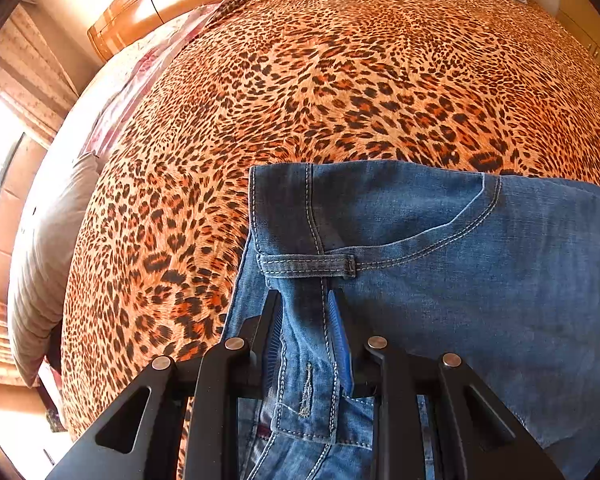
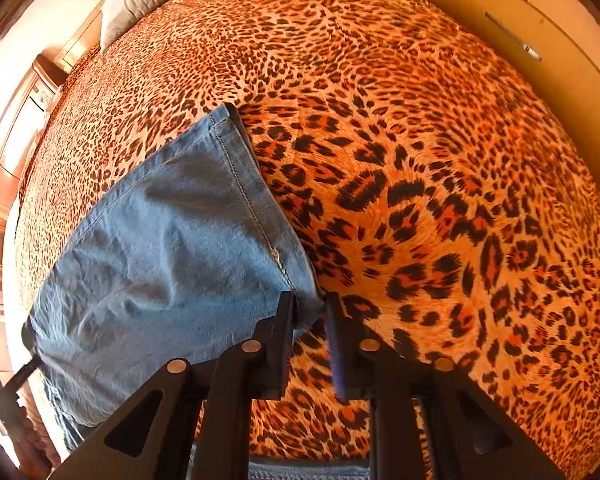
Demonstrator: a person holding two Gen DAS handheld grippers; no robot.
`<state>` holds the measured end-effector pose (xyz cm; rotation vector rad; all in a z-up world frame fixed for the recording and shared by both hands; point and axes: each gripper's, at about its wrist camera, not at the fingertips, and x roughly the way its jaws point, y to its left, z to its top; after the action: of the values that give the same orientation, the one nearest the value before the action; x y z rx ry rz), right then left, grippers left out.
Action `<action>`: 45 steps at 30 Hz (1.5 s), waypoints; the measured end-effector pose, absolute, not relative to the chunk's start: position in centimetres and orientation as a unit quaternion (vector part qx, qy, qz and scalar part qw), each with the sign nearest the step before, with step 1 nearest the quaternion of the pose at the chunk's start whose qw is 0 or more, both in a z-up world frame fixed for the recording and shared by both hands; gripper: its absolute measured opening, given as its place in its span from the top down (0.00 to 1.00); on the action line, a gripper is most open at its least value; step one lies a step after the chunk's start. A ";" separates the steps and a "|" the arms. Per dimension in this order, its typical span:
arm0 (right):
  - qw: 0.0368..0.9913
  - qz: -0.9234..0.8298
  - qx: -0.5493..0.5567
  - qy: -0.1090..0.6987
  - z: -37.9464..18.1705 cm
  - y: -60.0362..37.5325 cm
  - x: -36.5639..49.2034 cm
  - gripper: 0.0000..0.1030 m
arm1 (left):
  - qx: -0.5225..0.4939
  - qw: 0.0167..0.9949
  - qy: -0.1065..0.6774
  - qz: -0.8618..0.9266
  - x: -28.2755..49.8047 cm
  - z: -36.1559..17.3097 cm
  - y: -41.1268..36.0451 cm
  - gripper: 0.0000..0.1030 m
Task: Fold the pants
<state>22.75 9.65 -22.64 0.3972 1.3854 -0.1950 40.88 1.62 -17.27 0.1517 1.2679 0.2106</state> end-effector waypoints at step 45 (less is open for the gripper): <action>0.677 -0.118 0.278 0.671 -19.0 4.3 -6.7 0.84 | -0.128 0.682 0.717 0.062 12.4 -15.9 8.2 0.90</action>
<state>-6.70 4.35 -18.98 0.6248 1.5093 -0.2654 12.44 8.19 -15.89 -0.2882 1.6087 0.1400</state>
